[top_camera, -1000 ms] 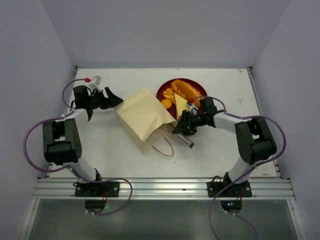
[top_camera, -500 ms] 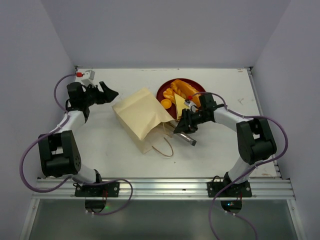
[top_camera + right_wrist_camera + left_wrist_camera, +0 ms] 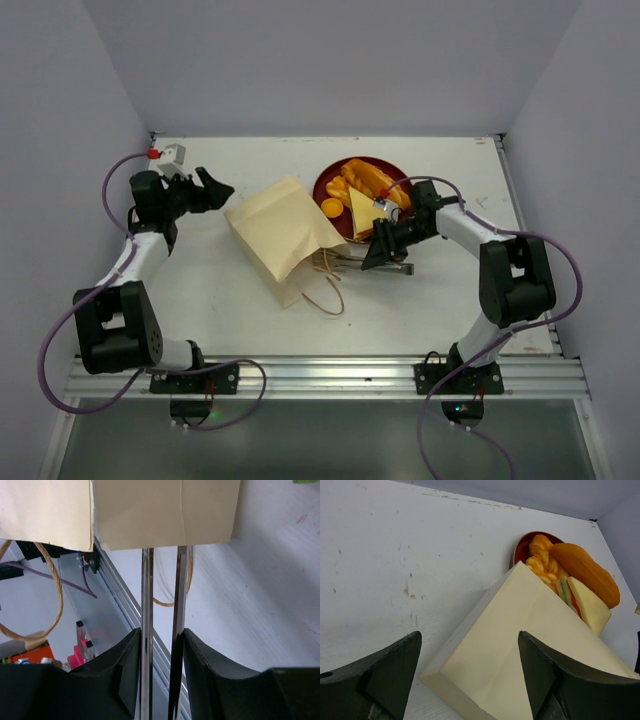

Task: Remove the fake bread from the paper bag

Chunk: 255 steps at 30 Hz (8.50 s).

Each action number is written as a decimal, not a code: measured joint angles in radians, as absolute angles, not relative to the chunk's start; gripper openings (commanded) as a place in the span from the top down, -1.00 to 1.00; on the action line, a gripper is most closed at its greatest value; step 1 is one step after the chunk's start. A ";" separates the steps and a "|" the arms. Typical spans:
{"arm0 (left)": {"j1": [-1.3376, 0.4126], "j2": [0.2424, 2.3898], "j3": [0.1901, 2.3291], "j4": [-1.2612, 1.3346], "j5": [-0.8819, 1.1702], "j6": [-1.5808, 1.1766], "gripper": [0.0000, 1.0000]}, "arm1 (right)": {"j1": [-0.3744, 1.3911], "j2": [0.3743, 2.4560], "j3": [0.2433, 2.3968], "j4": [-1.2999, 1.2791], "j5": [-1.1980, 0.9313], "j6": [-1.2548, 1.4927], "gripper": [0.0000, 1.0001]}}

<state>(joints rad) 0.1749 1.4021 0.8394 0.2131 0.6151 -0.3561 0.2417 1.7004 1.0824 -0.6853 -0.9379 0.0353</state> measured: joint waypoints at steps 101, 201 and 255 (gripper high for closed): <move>0.141 1.061 0.607 0.216 0.670 -0.352 -0.66 | -0.360 1.708 0.974 -0.482 -0.228 -0.897 0.39; 0.141 1.102 0.607 0.224 0.695 -0.348 -0.67 | 0.314 1.583 0.585 0.380 -0.989 1.233 0.10; 0.141 1.132 0.607 0.224 0.695 -0.348 -0.67 | 0.319 1.696 0.608 0.543 -0.877 1.328 -0.08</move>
<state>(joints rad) 0.1406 1.1316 0.6071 0.2245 0.6952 -0.3477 0.3195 1.6958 0.6079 0.5434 -0.8768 1.3277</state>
